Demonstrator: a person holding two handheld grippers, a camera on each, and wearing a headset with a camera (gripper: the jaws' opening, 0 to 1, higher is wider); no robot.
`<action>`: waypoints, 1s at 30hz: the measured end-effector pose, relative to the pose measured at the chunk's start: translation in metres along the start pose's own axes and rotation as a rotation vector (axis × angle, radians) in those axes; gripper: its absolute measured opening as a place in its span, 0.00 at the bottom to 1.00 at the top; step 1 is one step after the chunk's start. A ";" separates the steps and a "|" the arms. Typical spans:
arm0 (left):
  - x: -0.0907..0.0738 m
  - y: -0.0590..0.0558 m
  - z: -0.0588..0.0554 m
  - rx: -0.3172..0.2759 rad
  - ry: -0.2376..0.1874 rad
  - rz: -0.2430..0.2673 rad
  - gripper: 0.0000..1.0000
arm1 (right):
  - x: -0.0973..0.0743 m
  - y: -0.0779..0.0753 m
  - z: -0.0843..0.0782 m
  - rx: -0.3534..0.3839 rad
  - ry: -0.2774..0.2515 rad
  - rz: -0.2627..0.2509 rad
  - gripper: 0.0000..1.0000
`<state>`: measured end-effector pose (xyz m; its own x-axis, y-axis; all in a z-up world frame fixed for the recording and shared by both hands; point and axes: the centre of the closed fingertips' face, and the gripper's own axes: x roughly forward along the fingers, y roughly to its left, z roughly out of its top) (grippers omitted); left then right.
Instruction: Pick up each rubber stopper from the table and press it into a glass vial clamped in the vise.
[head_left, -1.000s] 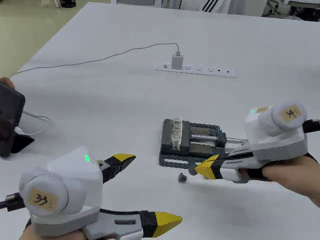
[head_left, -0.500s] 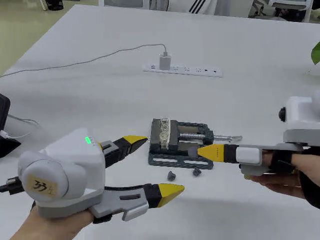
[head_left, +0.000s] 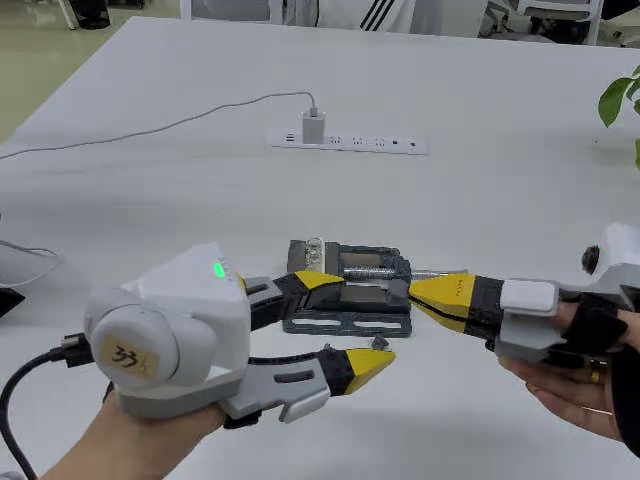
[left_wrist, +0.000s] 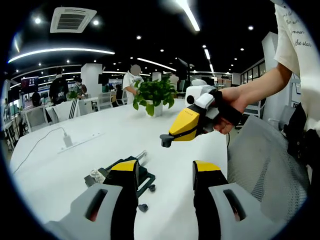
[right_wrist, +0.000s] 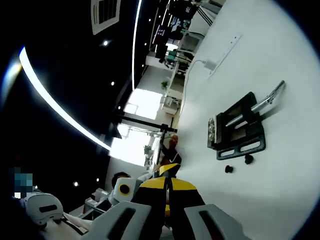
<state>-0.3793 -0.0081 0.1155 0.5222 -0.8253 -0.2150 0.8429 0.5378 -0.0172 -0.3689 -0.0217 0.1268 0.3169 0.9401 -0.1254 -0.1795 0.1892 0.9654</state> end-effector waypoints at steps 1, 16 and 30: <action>0.001 -0.001 0.001 0.000 -0.001 -0.003 0.37 | 0.000 0.001 -0.001 0.015 0.001 0.004 0.00; 0.010 -0.010 0.011 0.019 -0.021 -0.060 0.13 | -0.005 0.001 -0.017 0.097 0.012 0.004 0.00; 0.008 -0.013 0.011 0.028 -0.035 -0.079 0.06 | -0.006 0.001 -0.019 0.119 0.021 0.012 0.00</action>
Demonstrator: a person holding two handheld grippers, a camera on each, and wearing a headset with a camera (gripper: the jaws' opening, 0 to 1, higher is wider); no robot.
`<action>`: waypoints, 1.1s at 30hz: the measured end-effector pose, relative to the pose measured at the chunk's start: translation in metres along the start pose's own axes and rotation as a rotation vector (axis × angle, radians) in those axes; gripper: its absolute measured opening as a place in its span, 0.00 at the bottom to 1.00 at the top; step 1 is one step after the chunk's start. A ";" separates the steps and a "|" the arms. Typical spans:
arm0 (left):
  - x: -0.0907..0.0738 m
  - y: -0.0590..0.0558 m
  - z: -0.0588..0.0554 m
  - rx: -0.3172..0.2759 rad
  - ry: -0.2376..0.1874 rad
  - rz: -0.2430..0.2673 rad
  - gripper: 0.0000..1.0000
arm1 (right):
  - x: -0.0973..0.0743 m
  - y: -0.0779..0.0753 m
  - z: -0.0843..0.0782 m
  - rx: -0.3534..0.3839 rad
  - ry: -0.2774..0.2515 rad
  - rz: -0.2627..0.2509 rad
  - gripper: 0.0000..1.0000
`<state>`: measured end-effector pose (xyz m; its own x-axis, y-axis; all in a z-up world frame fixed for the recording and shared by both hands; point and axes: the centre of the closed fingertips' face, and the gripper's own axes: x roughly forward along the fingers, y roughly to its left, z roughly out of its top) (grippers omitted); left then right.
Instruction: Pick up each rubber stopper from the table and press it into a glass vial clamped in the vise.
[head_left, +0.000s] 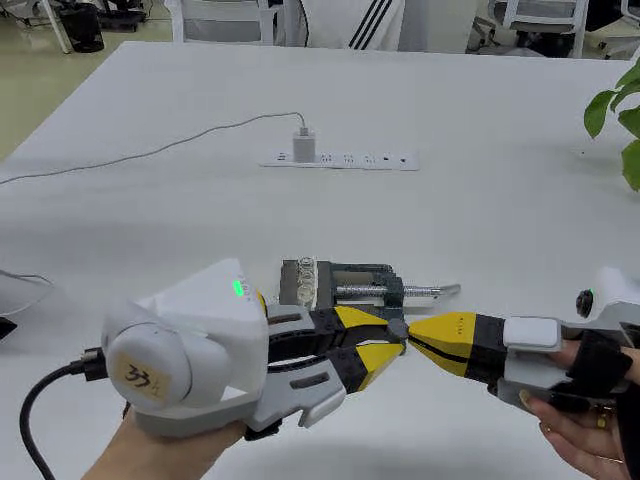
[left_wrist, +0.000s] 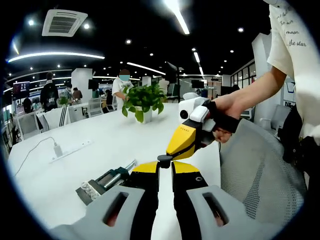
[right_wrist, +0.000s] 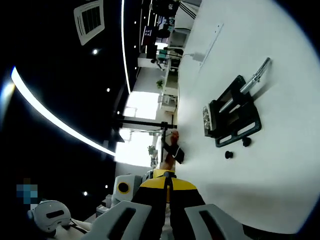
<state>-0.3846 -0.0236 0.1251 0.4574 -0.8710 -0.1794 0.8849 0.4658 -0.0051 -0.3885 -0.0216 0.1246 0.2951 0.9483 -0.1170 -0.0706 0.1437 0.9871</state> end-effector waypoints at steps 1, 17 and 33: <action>0.000 0.000 0.000 -0.001 0.000 0.000 0.06 | 0.000 0.000 0.000 0.002 0.002 0.001 0.00; -0.001 -0.003 0.004 -0.009 -0.011 0.003 0.04 | -0.001 0.001 0.001 0.073 -0.008 0.040 0.00; -0.003 -0.005 0.002 -0.026 -0.004 -0.004 0.04 | 0.002 0.004 -0.005 -0.054 0.015 0.036 0.00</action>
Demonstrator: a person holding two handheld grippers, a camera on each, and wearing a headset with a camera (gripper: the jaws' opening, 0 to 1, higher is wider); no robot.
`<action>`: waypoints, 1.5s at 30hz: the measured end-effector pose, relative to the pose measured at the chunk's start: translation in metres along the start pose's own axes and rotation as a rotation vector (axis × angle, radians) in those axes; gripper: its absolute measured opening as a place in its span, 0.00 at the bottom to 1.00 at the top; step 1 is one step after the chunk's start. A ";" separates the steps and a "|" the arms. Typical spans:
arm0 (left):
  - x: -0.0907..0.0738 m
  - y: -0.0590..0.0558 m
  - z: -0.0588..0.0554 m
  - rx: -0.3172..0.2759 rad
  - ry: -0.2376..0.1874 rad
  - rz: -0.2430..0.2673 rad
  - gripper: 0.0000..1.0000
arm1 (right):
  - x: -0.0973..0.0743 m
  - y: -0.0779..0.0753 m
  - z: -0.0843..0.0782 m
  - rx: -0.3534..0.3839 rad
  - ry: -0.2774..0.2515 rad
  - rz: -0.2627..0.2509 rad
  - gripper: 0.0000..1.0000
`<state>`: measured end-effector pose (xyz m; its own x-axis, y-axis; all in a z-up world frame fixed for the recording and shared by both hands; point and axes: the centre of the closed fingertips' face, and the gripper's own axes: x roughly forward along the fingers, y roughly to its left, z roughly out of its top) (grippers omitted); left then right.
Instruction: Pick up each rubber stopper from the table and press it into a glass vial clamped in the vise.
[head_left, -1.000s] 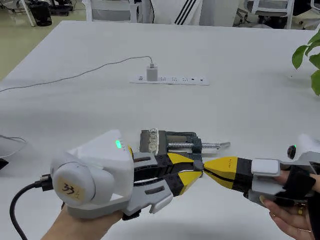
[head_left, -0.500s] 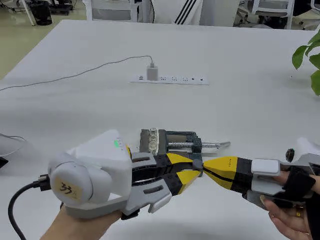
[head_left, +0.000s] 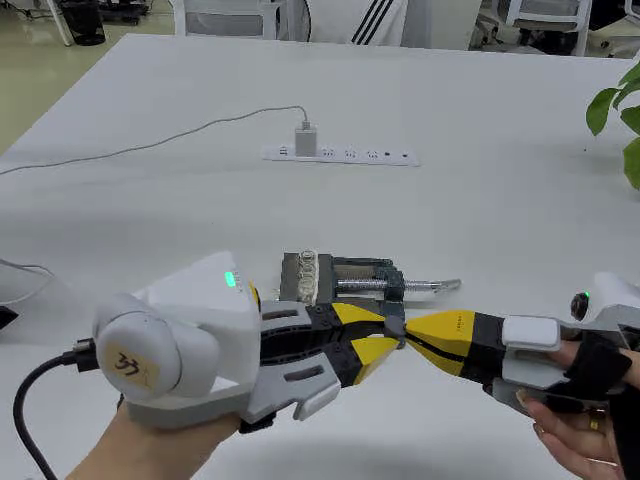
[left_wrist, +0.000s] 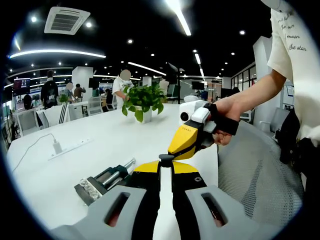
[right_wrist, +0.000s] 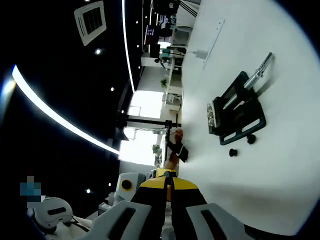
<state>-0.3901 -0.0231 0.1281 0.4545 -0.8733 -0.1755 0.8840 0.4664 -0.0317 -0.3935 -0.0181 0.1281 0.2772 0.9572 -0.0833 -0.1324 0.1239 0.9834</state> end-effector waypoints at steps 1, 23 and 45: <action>0.000 0.000 0.000 -0.002 0.002 0.000 0.04 | -0.001 0.000 0.000 -0.002 0.011 -0.007 0.00; -0.008 0.006 -0.022 -0.069 0.078 -0.012 0.04 | -0.017 -0.021 0.008 -0.610 0.247 -0.208 0.31; -0.006 -0.004 -0.041 -0.067 0.141 -0.068 0.04 | 0.005 -0.029 -0.011 -1.374 0.824 -0.186 0.23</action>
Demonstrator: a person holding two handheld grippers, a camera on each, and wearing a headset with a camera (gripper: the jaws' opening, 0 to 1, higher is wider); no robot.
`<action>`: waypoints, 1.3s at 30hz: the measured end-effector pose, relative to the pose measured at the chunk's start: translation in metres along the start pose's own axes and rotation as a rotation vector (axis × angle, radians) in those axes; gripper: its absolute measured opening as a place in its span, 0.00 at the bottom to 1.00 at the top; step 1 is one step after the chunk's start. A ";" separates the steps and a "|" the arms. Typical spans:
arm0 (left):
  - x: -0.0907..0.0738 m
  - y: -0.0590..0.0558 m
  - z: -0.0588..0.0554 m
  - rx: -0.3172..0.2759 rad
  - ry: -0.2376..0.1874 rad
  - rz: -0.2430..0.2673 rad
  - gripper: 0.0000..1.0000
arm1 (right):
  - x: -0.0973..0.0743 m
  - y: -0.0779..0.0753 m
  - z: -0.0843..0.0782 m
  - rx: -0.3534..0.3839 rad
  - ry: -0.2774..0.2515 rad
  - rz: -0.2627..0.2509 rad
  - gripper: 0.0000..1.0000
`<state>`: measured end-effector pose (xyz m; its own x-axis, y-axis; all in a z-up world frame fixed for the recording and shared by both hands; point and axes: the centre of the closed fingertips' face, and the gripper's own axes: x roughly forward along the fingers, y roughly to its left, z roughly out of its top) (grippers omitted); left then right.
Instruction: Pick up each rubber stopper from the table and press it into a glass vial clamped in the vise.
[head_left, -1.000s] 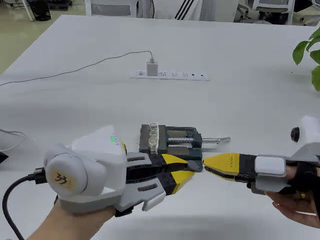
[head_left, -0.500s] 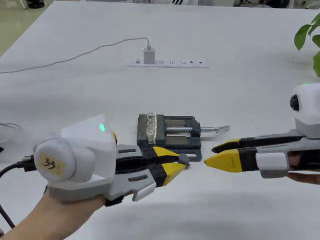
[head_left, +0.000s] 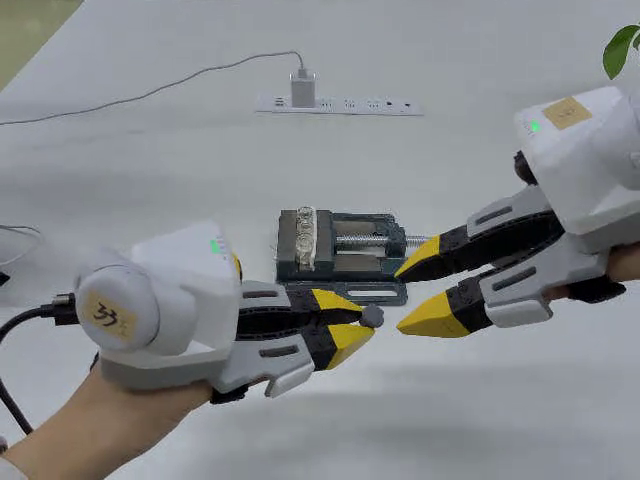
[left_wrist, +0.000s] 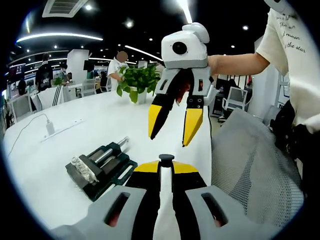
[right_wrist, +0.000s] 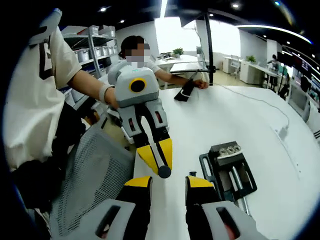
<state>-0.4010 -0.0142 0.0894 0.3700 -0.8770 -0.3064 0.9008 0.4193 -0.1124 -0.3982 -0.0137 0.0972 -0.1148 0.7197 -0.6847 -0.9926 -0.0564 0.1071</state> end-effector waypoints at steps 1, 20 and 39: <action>0.001 -0.001 -0.001 -0.001 0.002 -0.003 0.04 | 0.001 0.002 0.000 -0.012 0.010 0.012 0.22; 0.005 -0.014 -0.004 -0.011 0.002 -0.033 0.04 | 0.011 0.014 -0.014 -0.129 0.143 0.072 0.12; 0.007 -0.017 -0.006 -0.027 0.001 -0.039 0.04 | 0.015 0.021 -0.013 -0.168 0.173 0.079 0.08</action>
<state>-0.4151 -0.0260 0.0838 0.3341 -0.8929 -0.3019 0.9083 0.3906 -0.1498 -0.4211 -0.0126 0.0798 -0.1824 0.5800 -0.7940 -0.9712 -0.2319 0.0537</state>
